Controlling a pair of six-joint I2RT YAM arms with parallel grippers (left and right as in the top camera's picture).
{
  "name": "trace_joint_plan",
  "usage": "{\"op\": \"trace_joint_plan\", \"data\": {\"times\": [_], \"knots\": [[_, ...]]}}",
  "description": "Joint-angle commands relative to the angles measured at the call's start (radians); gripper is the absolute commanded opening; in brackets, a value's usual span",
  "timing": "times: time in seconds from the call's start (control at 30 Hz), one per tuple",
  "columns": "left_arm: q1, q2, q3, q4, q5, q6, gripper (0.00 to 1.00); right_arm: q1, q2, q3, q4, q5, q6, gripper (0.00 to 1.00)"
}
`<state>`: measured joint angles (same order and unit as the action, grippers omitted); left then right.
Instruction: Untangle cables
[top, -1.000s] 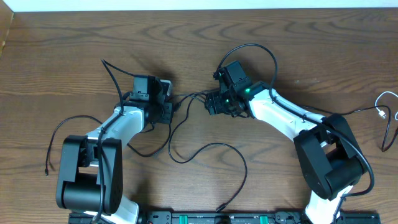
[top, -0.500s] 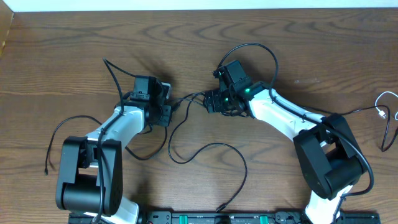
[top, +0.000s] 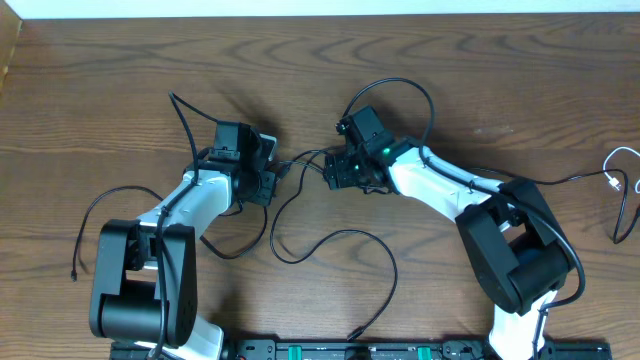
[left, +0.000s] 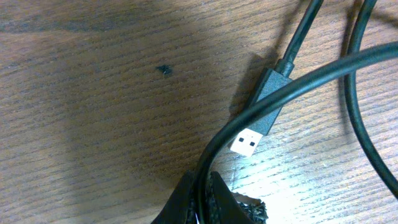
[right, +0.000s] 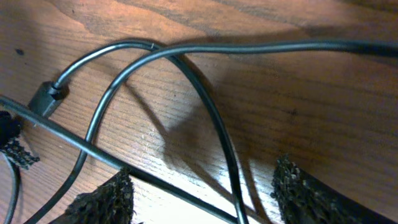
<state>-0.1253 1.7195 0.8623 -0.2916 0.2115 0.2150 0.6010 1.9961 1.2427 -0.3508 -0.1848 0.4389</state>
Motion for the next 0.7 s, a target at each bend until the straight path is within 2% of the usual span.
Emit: {"op": "trace_joint_plan", "data": {"times": [0.0,0.27,0.4,0.57,0.67], "knots": [[0.0,0.011,-0.011,-0.017,0.013,0.02,0.08,0.034,0.02,0.004,-0.013,0.07,-0.007,0.66],[0.0,0.011,-0.011,-0.017,0.013,0.02,0.08,0.066,0.02,0.004,-0.023,0.157,-0.006,0.52],[0.0,0.011,-0.011,-0.016,0.013,0.02,0.08,0.067,0.02,0.004,-0.024,0.157,-0.006,0.39],[0.0,0.011,-0.011,-0.014,0.013,0.02,0.07,0.068,0.02,0.004,-0.023,0.156,-0.006,0.35],[0.0,0.011,-0.011,-0.014,0.013,0.02,0.07,0.068,0.02,0.004,-0.024,0.156,-0.006,0.2]]}}
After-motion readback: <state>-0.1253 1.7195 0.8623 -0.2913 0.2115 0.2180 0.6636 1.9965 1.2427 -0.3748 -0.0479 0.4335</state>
